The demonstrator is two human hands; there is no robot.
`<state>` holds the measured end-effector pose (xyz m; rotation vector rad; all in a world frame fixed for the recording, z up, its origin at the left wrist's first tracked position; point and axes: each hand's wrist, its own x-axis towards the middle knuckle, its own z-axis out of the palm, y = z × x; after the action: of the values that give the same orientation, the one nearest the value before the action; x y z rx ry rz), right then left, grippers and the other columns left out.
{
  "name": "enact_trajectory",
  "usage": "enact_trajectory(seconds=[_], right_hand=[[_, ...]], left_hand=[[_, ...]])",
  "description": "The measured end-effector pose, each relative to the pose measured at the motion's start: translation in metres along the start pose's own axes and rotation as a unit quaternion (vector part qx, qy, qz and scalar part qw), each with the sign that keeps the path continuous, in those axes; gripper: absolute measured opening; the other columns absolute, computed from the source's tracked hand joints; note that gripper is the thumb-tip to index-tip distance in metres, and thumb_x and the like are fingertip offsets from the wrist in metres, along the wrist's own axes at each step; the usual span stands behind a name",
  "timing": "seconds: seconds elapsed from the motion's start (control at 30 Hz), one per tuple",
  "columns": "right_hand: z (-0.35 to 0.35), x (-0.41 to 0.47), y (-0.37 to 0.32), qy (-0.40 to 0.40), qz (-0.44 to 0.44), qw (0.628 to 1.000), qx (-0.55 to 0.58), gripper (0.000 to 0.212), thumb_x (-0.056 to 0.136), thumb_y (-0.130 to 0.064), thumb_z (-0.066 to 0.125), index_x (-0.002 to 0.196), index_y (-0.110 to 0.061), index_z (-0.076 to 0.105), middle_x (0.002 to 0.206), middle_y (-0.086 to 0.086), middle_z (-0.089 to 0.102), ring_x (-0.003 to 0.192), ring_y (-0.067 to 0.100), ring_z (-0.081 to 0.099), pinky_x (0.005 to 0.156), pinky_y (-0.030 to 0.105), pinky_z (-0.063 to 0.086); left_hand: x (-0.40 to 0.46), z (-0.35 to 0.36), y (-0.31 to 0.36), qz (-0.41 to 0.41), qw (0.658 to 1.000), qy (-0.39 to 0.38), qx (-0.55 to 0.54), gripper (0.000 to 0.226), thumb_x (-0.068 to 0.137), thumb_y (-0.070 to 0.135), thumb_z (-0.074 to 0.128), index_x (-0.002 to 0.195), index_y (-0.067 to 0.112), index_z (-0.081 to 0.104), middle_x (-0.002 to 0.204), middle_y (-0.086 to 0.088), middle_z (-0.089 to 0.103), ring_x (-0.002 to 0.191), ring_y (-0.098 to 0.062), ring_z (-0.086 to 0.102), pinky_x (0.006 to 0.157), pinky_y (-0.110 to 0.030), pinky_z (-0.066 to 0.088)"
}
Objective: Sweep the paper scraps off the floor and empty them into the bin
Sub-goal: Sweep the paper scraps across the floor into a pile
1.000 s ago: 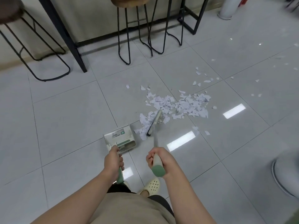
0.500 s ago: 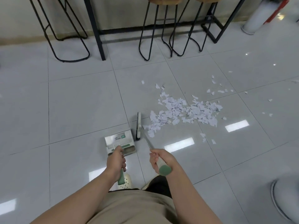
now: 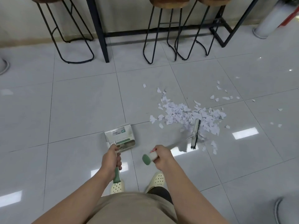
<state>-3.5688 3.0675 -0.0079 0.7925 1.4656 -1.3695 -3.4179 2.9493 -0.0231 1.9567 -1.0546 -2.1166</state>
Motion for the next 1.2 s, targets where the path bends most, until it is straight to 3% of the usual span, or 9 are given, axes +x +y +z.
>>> enact_trajectory(seconds=[0.17, 0.33, 0.5, 0.67, 0.77, 0.93, 1.1, 1.2], right_hand=[[-0.004, -0.013, -0.055, -0.069, -0.012, 0.997, 0.033, 0.024, 0.089, 0.007, 0.042, 0.071, -0.008, 0.045, 0.066, 0.009, 0.048, 0.058, 0.018, 0.047, 0.052, 0.026, 0.046], [-0.012, -0.018, -0.098, -0.137, 0.005, 0.99, 0.02, 0.03, 0.09, 0.002, 0.044, 0.064, -0.014, 0.041, 0.047, -0.002, 0.045, 0.045, 0.011, 0.043, 0.046, 0.021, 0.039], [-0.011, 0.003, -0.11, -0.178, 0.07, 0.978, 0.086, 0.014, 0.091, 0.0, 0.049, 0.083, -0.011, 0.047, 0.051, -0.001, 0.042, 0.036, 0.008, 0.042, 0.035, 0.016, 0.038], [-0.015, 0.047, -0.117, -0.152, 0.107, 0.976, 0.116, 0.015, 0.091, -0.001, 0.05, 0.083, -0.012, 0.045, 0.061, 0.001, 0.039, 0.033, 0.009, 0.042, 0.034, 0.015, 0.04], [-0.016, 0.062, -0.131, -0.081, 0.09, 0.985, 0.123, 0.01, 0.091, -0.001, 0.047, 0.089, -0.011, 0.049, 0.054, 0.0, 0.037, 0.031, 0.009, 0.039, 0.034, 0.015, 0.039], [-0.002, 0.077, -0.167, 0.049, 0.047, 0.995, 0.074, 0.023, 0.085, 0.002, 0.044, 0.067, -0.012, 0.043, 0.044, 0.001, 0.041, 0.036, 0.013, 0.041, 0.039, 0.016, 0.039], [0.048, 0.078, -0.191, 0.017, 0.01, 0.991, 0.132, 0.031, 0.09, 0.007, 0.043, 0.066, -0.011, 0.041, 0.061, 0.004, 0.041, 0.049, 0.014, 0.041, 0.046, 0.021, 0.046], [0.085, 0.065, -0.198, -0.031, 0.003, 0.981, 0.189, 0.03, 0.092, 0.007, 0.047, 0.068, -0.011, 0.045, 0.055, 0.004, 0.043, 0.049, 0.015, 0.044, 0.045, 0.021, 0.048]], left_hand=[[-0.004, 0.051, 0.006, 0.011, 1.0, 0.024, -0.015, 0.024, 0.092, 0.031, 0.05, 0.086, 0.008, 0.052, 0.05, 0.003, 0.033, 0.044, -0.015, 0.027, 0.051, -0.029, 0.028], [-0.005, 0.081, 0.013, 0.021, 0.998, 0.041, -0.043, 0.025, 0.091, 0.03, 0.049, 0.088, 0.006, 0.054, 0.049, 0.004, 0.033, 0.044, -0.014, 0.027, 0.05, -0.029, 0.028], [-0.005, 0.089, 0.03, 0.029, 0.996, 0.045, -0.068, 0.022, 0.092, 0.029, 0.047, 0.092, 0.007, 0.052, 0.05, 0.005, 0.03, 0.044, -0.014, 0.023, 0.049, -0.029, 0.027], [0.01, 0.09, 0.053, 0.031, 0.998, 0.031, -0.035, 0.024, 0.094, 0.03, 0.047, 0.088, 0.006, 0.052, 0.053, 0.003, 0.027, 0.046, -0.014, 0.023, 0.052, -0.031, 0.027], [0.029, 0.088, 0.074, 0.024, 0.999, 0.029, -0.009, 0.024, 0.094, 0.03, 0.047, 0.086, 0.007, 0.051, 0.051, 0.003, 0.029, 0.046, -0.015, 0.024, 0.053, -0.031, 0.028], [0.062, 0.094, 0.109, 0.004, 1.0, 0.015, 0.011, 0.024, 0.095, 0.029, 0.048, 0.084, 0.008, 0.049, 0.049, 0.003, 0.031, 0.043, -0.014, 0.026, 0.051, -0.03, 0.029], [0.094, 0.088, 0.144, -0.006, 1.0, 0.0, 0.01, 0.024, 0.094, 0.03, 0.049, 0.086, 0.008, 0.051, 0.049, 0.003, 0.032, 0.042, -0.014, 0.026, 0.048, -0.029, 0.028], [0.109, 0.088, 0.16, -0.016, 1.0, -0.007, -0.004, 0.022, 0.093, 0.029, 0.05, 0.088, 0.008, 0.052, 0.051, 0.002, 0.033, 0.042, -0.014, 0.026, 0.046, -0.028, 0.028]])
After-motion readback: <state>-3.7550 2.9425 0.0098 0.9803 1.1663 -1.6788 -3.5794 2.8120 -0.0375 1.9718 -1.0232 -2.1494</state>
